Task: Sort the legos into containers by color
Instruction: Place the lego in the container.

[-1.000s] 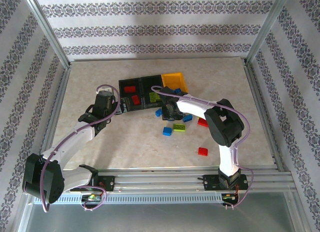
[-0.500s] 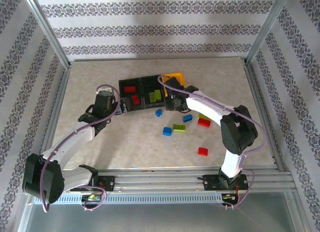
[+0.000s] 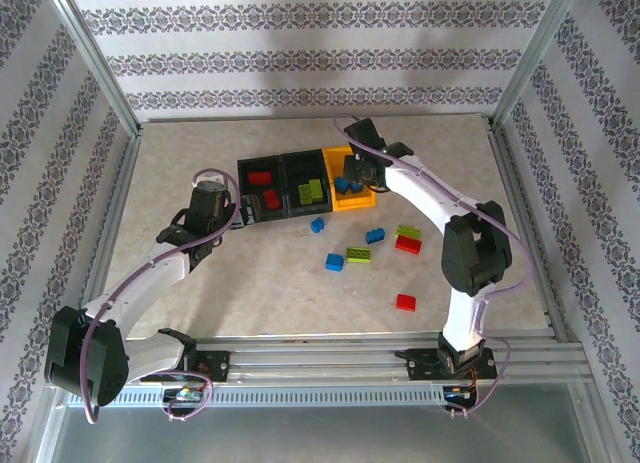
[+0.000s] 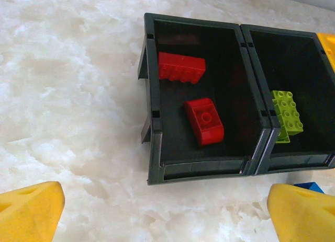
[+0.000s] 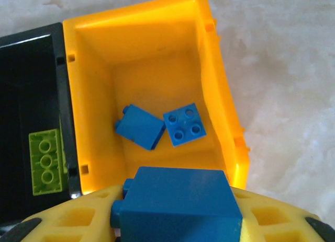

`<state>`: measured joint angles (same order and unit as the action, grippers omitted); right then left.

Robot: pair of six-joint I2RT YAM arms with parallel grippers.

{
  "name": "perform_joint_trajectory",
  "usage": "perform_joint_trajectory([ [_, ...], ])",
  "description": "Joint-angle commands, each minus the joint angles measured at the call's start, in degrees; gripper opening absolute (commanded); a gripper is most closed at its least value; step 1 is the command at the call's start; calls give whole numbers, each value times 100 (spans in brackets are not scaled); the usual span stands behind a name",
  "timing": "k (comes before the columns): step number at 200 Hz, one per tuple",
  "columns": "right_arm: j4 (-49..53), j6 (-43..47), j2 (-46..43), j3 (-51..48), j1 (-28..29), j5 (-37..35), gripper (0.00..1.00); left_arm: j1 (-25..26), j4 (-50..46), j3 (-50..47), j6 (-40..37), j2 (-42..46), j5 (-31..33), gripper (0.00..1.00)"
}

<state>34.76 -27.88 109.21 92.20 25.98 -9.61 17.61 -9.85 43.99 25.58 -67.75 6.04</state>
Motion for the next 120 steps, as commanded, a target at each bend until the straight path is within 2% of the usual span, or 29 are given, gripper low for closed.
perform_joint_trajectory([
  [1, 39, 200, 323, 362, -66, -41, 39, -75, -96, -57, 8, 146, -25, 99],
  [120, 105, 366, 1488, 1479, -146, 53, 42, -77, -167, -92, -9, 212, 28, 99],
])
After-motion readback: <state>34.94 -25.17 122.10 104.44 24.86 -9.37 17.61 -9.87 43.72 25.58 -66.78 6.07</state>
